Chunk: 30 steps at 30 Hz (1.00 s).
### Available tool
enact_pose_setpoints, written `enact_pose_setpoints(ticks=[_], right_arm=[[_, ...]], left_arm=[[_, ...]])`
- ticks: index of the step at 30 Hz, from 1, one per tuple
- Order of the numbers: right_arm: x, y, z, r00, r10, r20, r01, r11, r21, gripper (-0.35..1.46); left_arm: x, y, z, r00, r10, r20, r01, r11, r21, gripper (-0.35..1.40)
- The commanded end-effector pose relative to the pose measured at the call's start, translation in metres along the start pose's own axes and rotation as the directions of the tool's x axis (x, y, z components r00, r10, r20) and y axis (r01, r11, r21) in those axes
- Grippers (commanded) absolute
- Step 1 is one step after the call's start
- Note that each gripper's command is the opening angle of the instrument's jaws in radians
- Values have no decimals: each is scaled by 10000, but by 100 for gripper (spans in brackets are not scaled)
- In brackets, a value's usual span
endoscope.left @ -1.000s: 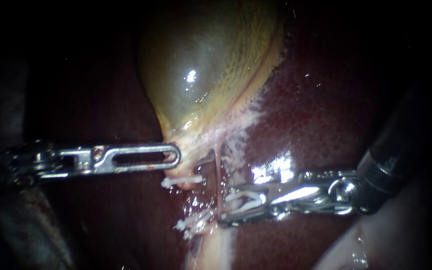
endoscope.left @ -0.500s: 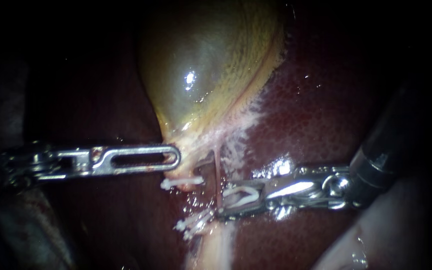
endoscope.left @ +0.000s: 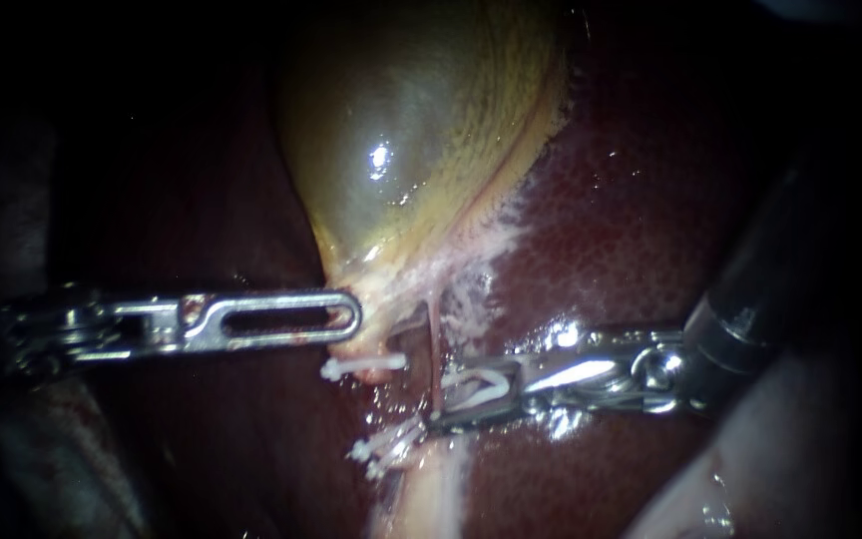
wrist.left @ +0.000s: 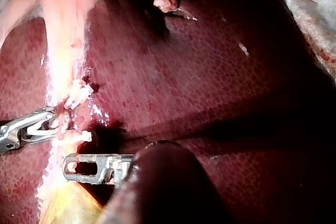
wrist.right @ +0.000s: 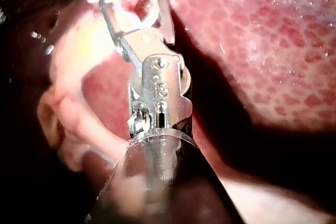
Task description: Clipping first clip right tube
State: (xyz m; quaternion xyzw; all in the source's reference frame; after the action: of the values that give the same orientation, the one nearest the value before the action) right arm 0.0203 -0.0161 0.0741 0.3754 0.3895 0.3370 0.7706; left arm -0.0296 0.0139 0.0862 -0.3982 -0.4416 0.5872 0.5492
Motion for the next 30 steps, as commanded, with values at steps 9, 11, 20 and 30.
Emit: enact_pose_setpoints(ticks=[9,11,20,30], right_arm=[[4,-7,18,9998,161,139,-165,9994,309,55],[4,-9,22,9993,328,154,-333,9988,358,54],[-5,-12,29,9935,1109,245,-1121,9922,539,49],[-10,-17,29,9883,1486,336,-1504,9867,615,39]], left_arm=[[0,0,1,10000,3,2,-3,10000,-2,-35],[0,0,1,10000,3,2,-3,10000,-2,-35],[0,-1,1,10000,6,5,-6,10000,-4,-35],[0,-4,2,10000,22,0,-22,10000,-1,-35]])
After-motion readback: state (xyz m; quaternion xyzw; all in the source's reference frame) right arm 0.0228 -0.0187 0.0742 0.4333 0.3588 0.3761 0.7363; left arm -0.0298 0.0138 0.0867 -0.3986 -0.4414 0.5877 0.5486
